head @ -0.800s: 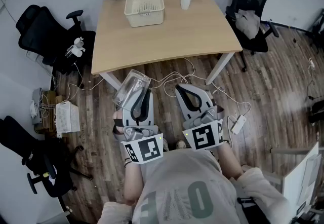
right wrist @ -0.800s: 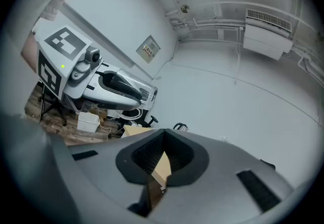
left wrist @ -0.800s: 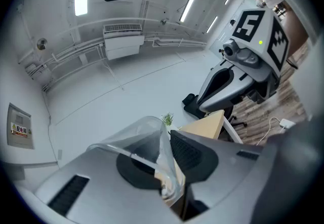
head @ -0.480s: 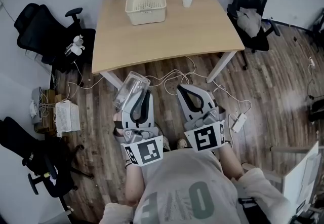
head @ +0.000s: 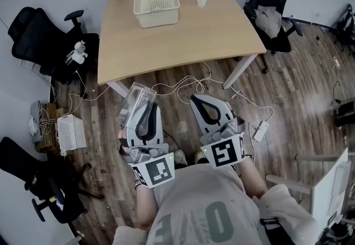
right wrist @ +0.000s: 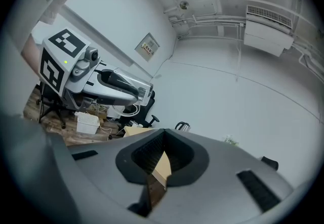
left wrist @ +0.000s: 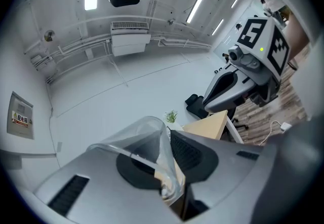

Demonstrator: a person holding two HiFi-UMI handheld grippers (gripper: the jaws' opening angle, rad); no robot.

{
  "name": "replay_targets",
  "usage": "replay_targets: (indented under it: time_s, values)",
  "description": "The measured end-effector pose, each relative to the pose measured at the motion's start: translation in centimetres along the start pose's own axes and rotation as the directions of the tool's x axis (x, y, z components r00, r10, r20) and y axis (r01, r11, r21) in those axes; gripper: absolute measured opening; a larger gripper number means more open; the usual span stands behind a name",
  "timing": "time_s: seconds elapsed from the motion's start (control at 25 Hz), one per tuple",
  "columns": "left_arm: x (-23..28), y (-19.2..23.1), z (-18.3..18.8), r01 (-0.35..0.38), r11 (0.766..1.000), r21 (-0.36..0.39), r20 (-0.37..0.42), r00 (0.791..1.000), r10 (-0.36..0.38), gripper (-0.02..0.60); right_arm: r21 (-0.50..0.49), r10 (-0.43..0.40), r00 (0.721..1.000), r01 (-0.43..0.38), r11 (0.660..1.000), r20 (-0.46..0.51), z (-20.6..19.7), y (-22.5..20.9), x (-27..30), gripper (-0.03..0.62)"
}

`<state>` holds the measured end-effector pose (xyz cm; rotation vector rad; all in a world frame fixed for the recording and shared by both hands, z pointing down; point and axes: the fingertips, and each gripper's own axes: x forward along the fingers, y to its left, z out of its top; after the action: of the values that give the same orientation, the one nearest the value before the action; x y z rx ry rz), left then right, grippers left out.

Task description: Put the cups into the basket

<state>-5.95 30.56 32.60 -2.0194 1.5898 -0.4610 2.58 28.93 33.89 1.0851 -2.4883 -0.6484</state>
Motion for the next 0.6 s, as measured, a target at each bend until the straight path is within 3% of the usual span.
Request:
replay_targets:
  time_s: [0.6]
  values:
    - [-0.1,2.1,-1.5,0.021,1.0,-0.016,0.027,0.999,-0.021,0.069,0.017,-0.007,1.0,0.007,1.0,-0.007,0.3,1.7,2.0,-0.002]
